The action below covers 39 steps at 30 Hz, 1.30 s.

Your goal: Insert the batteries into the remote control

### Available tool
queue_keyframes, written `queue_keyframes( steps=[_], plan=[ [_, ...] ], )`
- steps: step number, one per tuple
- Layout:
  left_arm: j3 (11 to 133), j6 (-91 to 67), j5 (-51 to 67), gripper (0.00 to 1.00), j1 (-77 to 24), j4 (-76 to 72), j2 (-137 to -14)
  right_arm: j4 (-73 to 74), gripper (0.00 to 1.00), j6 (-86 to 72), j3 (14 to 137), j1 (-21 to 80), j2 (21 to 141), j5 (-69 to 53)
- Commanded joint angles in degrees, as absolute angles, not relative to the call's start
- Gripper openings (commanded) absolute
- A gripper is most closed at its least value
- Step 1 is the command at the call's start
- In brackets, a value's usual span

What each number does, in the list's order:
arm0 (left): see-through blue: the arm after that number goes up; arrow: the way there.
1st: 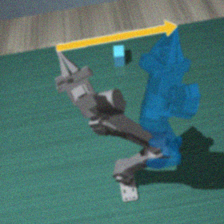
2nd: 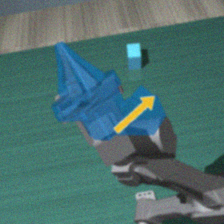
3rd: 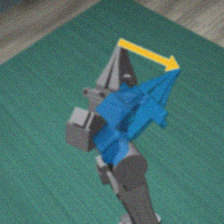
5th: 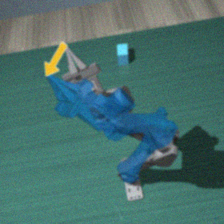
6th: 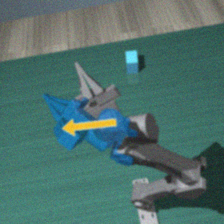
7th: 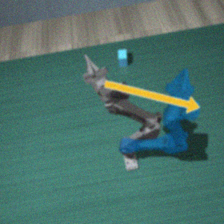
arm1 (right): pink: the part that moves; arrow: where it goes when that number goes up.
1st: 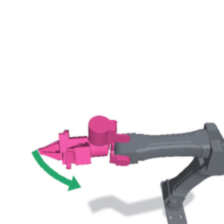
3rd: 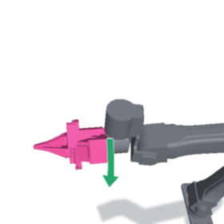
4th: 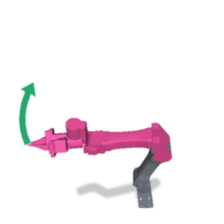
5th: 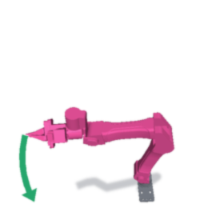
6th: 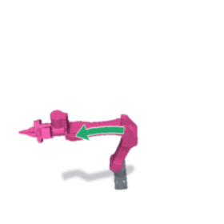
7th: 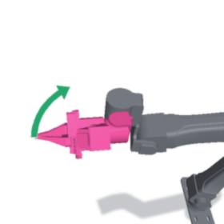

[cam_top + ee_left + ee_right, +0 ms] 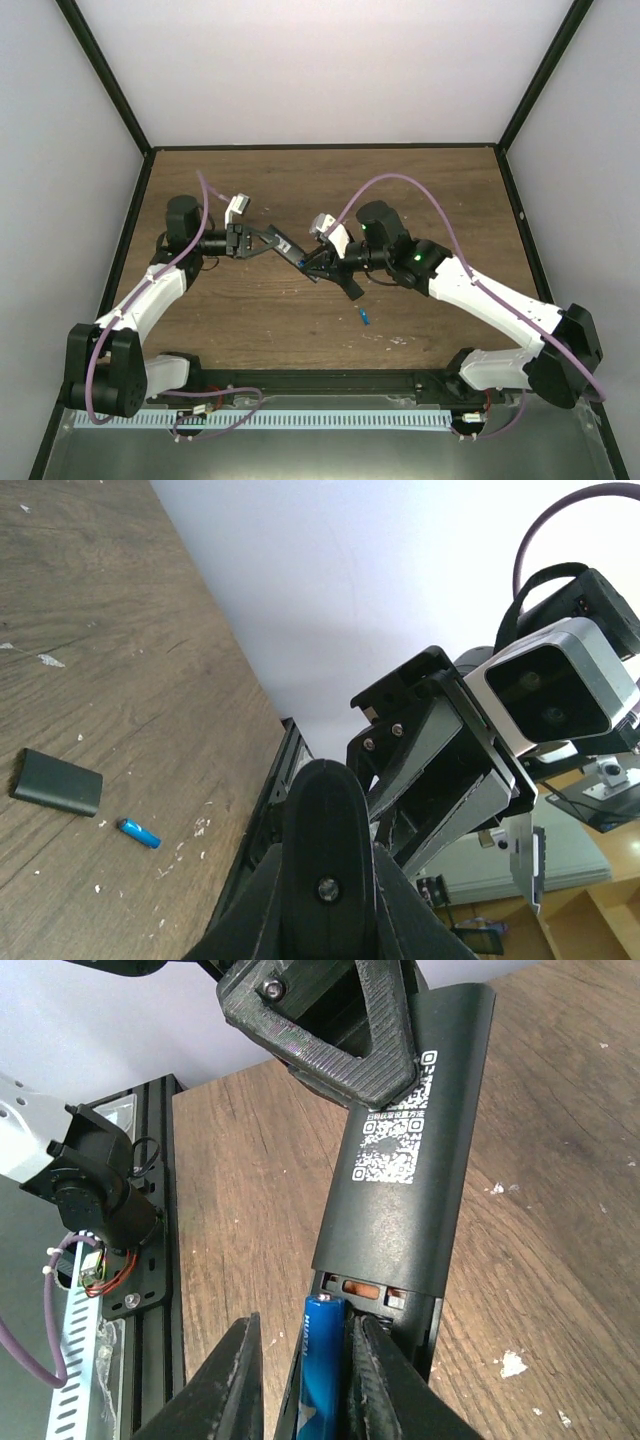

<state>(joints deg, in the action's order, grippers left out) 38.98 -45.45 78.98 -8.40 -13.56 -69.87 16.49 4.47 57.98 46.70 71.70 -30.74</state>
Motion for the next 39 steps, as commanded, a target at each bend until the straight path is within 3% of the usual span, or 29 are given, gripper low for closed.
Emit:
queue_keyframes(
  steps=[1, 6, 17, 26, 39],
  plan=[
    [38.76, -46.09, 80.27, 0.00, -8.61, -15.35, -68.91, 16.61, 0.19, 4.67, 58.33, 46.93, 70.51, -29.21],
    [38.66, -46.95, 80.59, 0.00, -8.61, -16.29, -69.38, 16.61, 0.27, 4.15, 58.95, 46.93, 69.70, -28.07],
    [38.32, -47.75, 81.67, 0.00, -8.61, -16.65, -68.79, 14.81, 0.74, -2.96, 60.57, 46.72, 66.73, -23.90],
    [38.68, -48.60, 82.78, 0.00, -8.61, -16.57, -68.20, 24.04, 0.81, -14.68, 67.82, 44.28, 75.56, -32.31],
    [38.93, -48.43, 83.29, 0.00, -8.70, -16.61, -68.20, 26.89, 0.78, -24.62, 71.67, 38.94, 79.18, -47.66]
  ],
)
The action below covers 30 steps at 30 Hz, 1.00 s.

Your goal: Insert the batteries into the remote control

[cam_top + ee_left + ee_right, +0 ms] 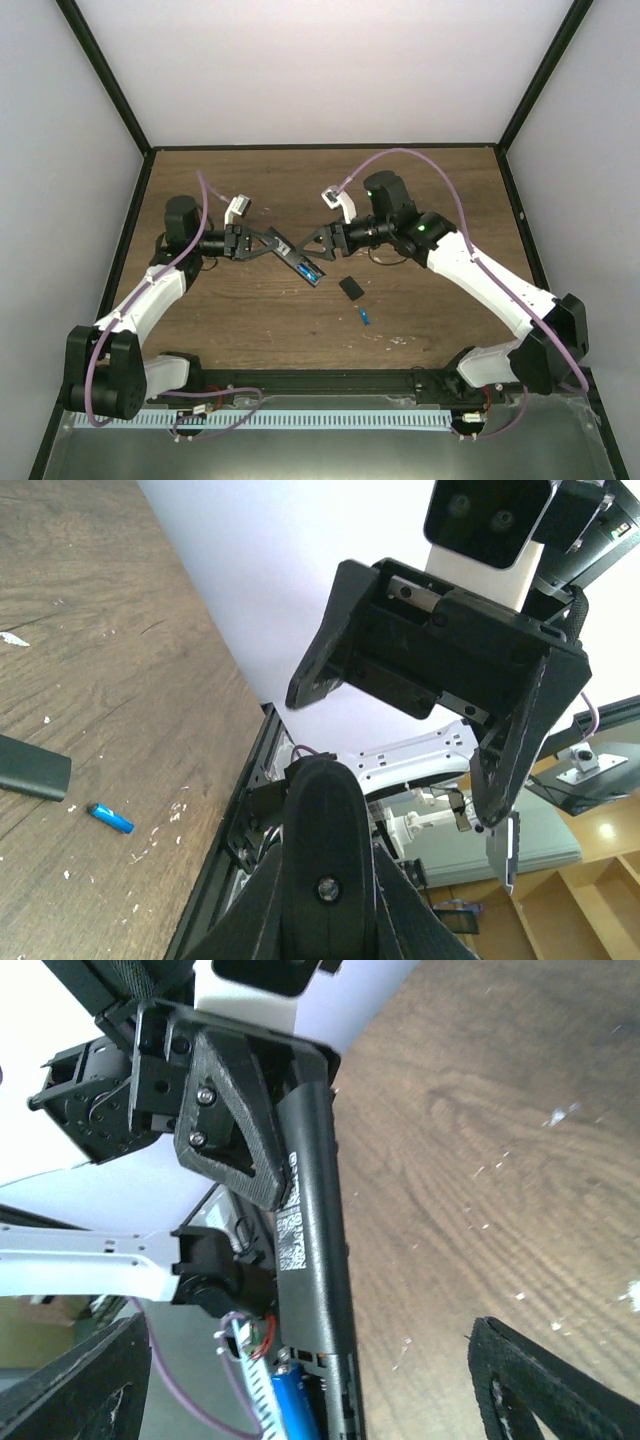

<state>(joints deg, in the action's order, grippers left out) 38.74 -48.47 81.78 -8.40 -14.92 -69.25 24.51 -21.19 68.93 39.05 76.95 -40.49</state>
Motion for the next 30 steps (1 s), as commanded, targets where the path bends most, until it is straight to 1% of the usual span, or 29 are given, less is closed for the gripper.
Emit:
queue_keyframes(
  steps=[1, 6, 11, 13, 16, 23, 27, 30],
  plan=[
    [38.98, -48.35, 83.34, 0.00, -8.68, -16.61, -68.22, 27.19, 0.78, -24.91, 71.59, 38.94, 79.72, -48.58],
    [39.13, -48.43, 83.49, 0.00, -8.78, -16.52, -68.42, 27.83, 0.78, -24.88, 71.30, 38.94, 81.45, -49.92],
    [39.28, -48.19, 83.41, 0.00, -8.76, -16.27, -68.55, 26.92, 0.75, -25.13, 71.46, 38.94, 82.15, -52.74],
    [39.35, -48.21, 83.43, 0.00, -8.72, -16.17, -68.63, 26.66, 0.72, -25.14, 71.37, 38.93, 82.45, -54.00],
    [39.46, -47.91, 83.34, 0.00, -8.78, -15.87, -68.88, 27.11, 0.65, -25.06, 71.37, 38.94, 83.24, -55.89],
    [40.20, -46.45, 83.15, 0.00, -8.81, -13.90, -69.37, 28.89, 0.59, -23.71, 71.40, 38.94, 84.42, -57.55],
    [40.49, -45.11, 83.10, 0.00, -8.87, -11.93, -69.37, 28.93, 0.54, -23.42, 71.46, 38.94, 84.70, -57.83],
    [40.68, -44.22, 82.96, 0.00, -8.87, -10.93, -69.35, 28.85, 0.48, -23.60, 71.50, 38.94, 84.88, -58.09]
  ],
)
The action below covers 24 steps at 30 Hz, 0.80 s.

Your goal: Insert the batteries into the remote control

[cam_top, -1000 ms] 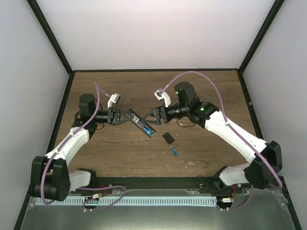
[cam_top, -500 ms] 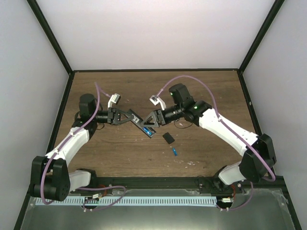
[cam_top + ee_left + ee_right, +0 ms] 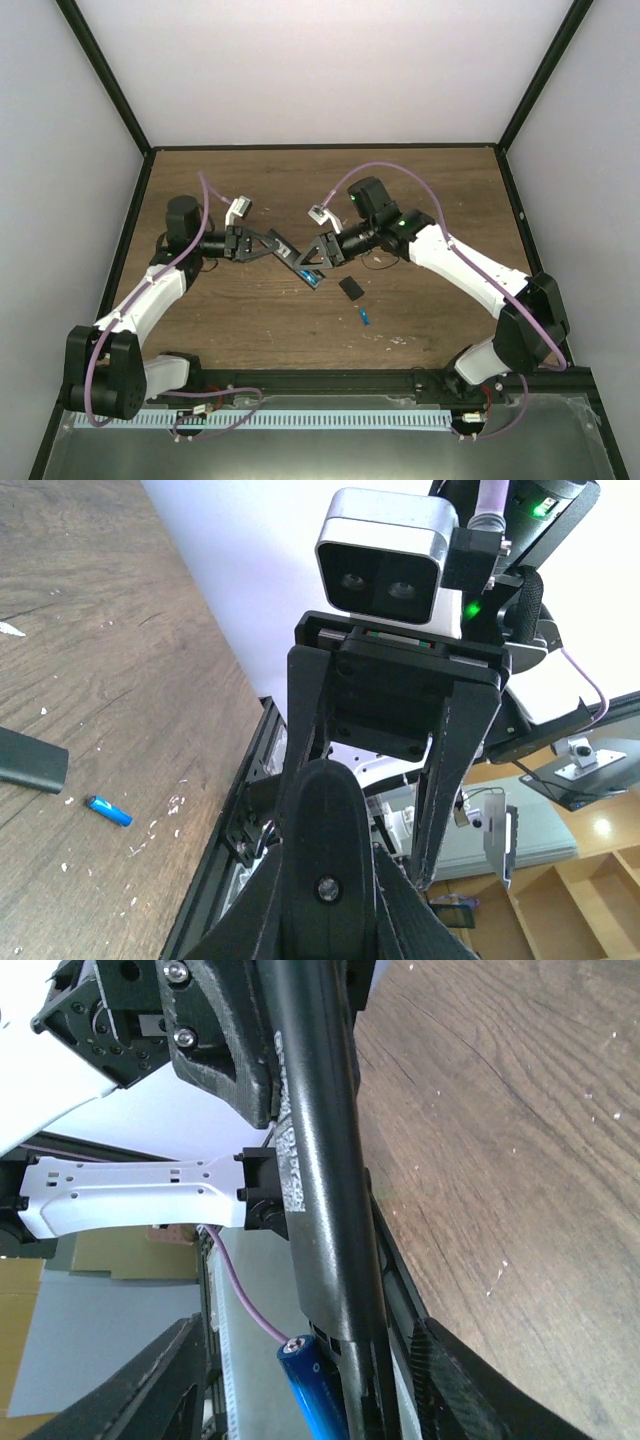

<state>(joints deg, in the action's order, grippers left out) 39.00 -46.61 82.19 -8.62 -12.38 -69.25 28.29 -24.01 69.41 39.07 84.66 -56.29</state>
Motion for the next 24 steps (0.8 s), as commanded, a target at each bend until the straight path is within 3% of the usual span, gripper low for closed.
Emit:
queue_keyframes(
  steps=[1, 24],
  plan=[
    [40.67, -43.95, 82.89, 0.00, -8.87, -10.64, -69.39, 28.90, 0.47, -23.65, 71.46, 38.94, 84.90, -58.10],
    [41.63, -40.69, 82.41, 0.00, -8.86, -6.78, -69.44, 29.03, 0.29, -23.95, 72.71, 39.80, 86.88, -58.01]
  ],
)
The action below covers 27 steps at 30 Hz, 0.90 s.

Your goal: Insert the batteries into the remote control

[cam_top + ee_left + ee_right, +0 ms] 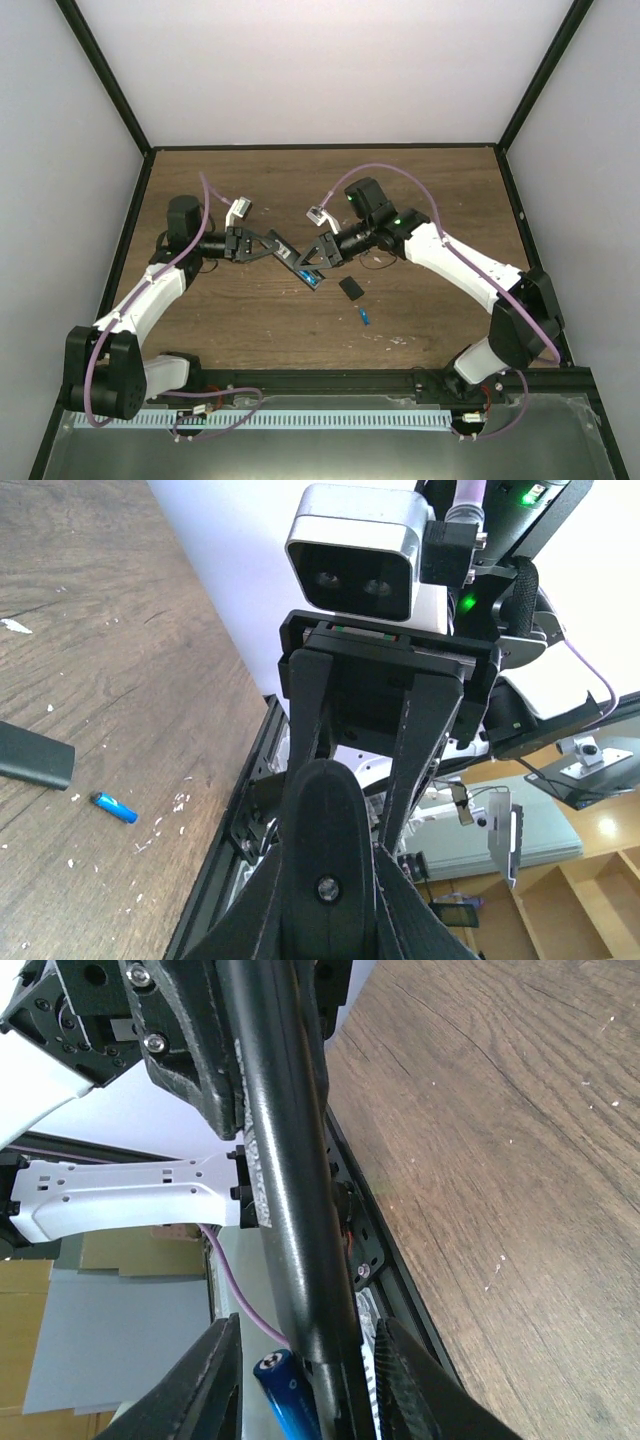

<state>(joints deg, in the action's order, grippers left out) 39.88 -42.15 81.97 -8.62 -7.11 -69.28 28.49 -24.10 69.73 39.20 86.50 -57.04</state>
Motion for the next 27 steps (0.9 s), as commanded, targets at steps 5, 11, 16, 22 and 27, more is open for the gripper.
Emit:
queue_keyframes(
  steps=[5, 11, 16, 22, 27],
  plan=[
    [41.66, -40.07, 82.30, 0.00, -8.88, -6.04, -69.35, 29.12, 0.26, -23.96, 72.80, 39.90, 86.67, -57.30],
    [41.78, -39.98, 82.34, 0.00, -8.86, -5.80, -69.43, 29.26, 0.24, -23.62, 72.25, 39.90, 86.57, -57.45],
    [41.93, -40.26, 82.35, 0.00, -8.81, -6.05, -69.43, 29.27, 0.22, -23.03, 71.45, 40.03, 86.27, -57.65],
    [41.97, -40.70, 82.25, 0.00, -8.82, -6.49, -69.61, 28.99, 0.21, -22.52, 70.46, 40.31, 86.04, -57.79],
    [42.01, -41.22, 82.27, 0.00, -8.86, -7.02, -69.86, 29.22, 0.21, -21.96, 70.04, 40.69, 86.09, -57.92]
  ],
)
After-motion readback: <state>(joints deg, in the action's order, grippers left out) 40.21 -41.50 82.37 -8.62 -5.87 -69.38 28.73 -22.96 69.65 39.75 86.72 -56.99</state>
